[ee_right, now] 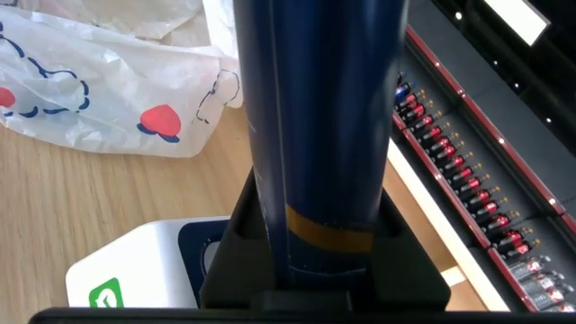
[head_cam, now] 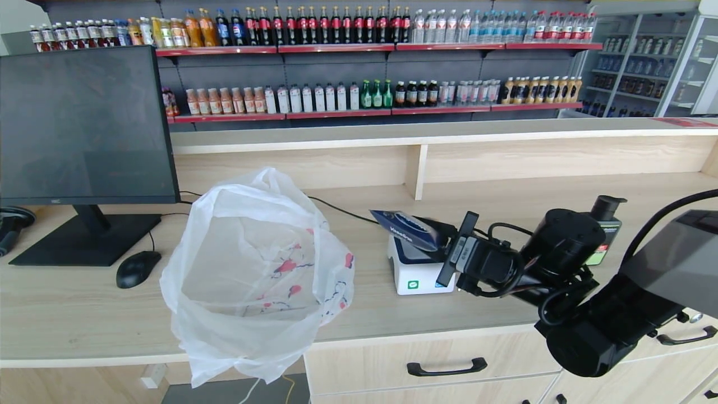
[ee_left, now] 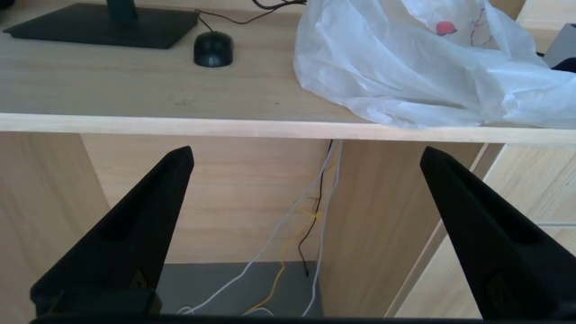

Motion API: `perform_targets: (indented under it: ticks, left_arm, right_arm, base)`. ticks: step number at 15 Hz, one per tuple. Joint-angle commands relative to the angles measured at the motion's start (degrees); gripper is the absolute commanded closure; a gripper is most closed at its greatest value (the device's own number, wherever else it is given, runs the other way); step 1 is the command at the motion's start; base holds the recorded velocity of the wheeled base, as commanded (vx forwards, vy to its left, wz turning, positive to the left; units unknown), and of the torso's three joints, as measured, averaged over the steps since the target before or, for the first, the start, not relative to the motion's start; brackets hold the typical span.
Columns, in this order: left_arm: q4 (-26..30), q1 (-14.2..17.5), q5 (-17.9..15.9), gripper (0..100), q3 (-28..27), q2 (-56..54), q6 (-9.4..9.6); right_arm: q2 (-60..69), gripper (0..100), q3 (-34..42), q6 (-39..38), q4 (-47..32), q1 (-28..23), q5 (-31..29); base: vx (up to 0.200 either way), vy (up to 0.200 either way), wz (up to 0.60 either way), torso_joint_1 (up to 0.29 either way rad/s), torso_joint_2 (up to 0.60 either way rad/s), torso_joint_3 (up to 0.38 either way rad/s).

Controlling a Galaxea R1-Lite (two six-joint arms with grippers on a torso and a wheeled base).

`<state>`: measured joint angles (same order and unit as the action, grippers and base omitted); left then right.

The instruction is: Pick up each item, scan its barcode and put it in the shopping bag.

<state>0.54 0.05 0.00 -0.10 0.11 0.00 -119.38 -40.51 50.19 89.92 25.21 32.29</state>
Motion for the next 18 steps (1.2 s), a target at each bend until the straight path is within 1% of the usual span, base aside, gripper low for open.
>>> perform_targets:
  ticks: [1, 9, 14, 17, 18]
  left_arm:
    - [0.0, 0.0, 0.0, 0, 0.0, 0.0, 0.00]
    - [0.0, 0.0, 0.0, 0, 0.0, 0.0, 0.00]
    - [0.0, 0.0, 0.0, 0, 0.0, 0.0, 0.00]
    - [0.0, 0.0, 0.0, 0, 0.0, 0.0, 0.00]
    - [0.0, 0.0, 0.0, 0, 0.0, 0.0, 0.00]
  right_arm:
    - [-0.1, 100, -0.1, 0.0, 0.1, 0.0, 0.0]
    - [0.1, 100, 0.2, -0.6, 0.1, 0.3, 0.0]
    - [4.2, 100, -0.3, -3.4, 0.1, 0.9, -0.6]
    - [8.6, 100, 1.3, -6.2, 0.1, 1.5, -2.9]
    - [11.5, 100, 1.8, -10.2, 0.1, 3.5, -7.9]
  base:
    - [0.000, 0.000, 0.00, 0.000, 0.00, 0.000]
    - [0.000, 0.000, 0.00, 0.000, 0.00, 0.000]
    - [0.000, 0.000, 0.00, 0.000, 0.00, 0.000]
    - [0.000, 0.000, 0.00, 0.000, 0.00, 0.000]
    - [0.000, 0.000, 0.00, 0.000, 0.00, 0.000]
